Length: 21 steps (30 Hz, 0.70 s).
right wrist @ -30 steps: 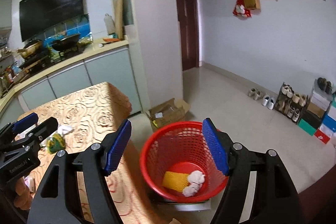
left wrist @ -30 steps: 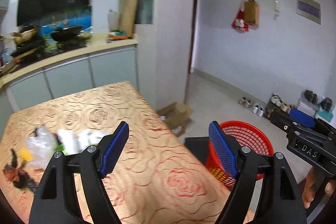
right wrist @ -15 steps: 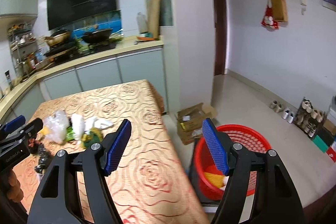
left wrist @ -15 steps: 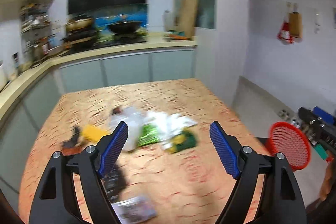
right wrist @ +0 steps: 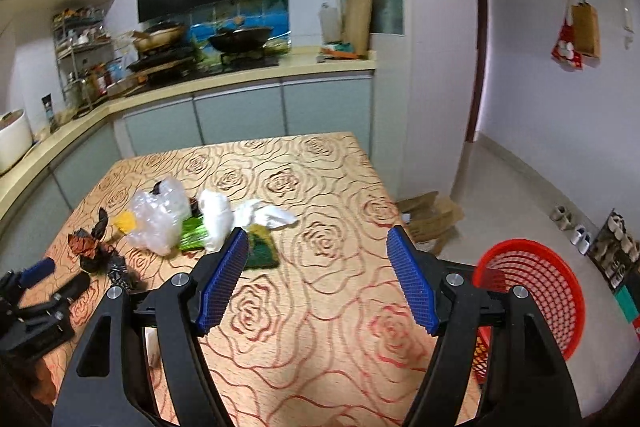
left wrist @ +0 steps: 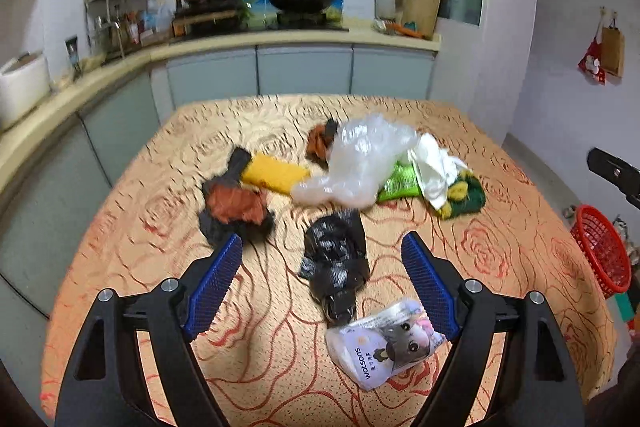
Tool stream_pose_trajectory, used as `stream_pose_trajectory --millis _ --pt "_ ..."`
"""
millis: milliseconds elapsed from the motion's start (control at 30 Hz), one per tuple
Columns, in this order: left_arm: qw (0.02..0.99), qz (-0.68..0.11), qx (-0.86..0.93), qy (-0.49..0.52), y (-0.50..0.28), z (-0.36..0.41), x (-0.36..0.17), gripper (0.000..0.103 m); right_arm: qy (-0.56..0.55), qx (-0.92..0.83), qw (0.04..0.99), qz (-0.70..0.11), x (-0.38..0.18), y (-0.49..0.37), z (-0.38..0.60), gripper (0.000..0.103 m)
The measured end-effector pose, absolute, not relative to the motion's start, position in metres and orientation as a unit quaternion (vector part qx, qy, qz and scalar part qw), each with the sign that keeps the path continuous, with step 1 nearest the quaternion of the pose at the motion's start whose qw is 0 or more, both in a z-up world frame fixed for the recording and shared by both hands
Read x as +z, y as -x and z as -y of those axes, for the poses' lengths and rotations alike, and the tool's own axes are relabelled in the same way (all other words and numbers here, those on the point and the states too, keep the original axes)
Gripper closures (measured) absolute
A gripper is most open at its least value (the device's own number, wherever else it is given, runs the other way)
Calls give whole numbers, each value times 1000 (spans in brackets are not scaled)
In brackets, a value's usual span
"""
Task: Collect trash
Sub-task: 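Move both open tools back over the table, then grasp the black plastic bag with the left tool while the right tool grasps the green-yellow sponge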
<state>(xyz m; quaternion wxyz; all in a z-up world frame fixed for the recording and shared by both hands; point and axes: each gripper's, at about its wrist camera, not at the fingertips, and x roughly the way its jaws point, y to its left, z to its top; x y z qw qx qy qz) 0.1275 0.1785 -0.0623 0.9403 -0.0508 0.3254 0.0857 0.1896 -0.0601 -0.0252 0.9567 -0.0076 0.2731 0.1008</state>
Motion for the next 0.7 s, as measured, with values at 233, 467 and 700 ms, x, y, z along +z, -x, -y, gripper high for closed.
stream_pose_trajectory --millis 233,467,700 --pt "922 -371 66 84 -159 -187 -91 24 22 107 950 -291 -38 -210 42 27" --pt "918 -384 57 77 -171 -183 -105 25 33 122 937 -326 -58 -238 27 25" --pt "909 -405 56 79 -179 -185 -115 55 52 154 915 -370 -81 -265 2 19"
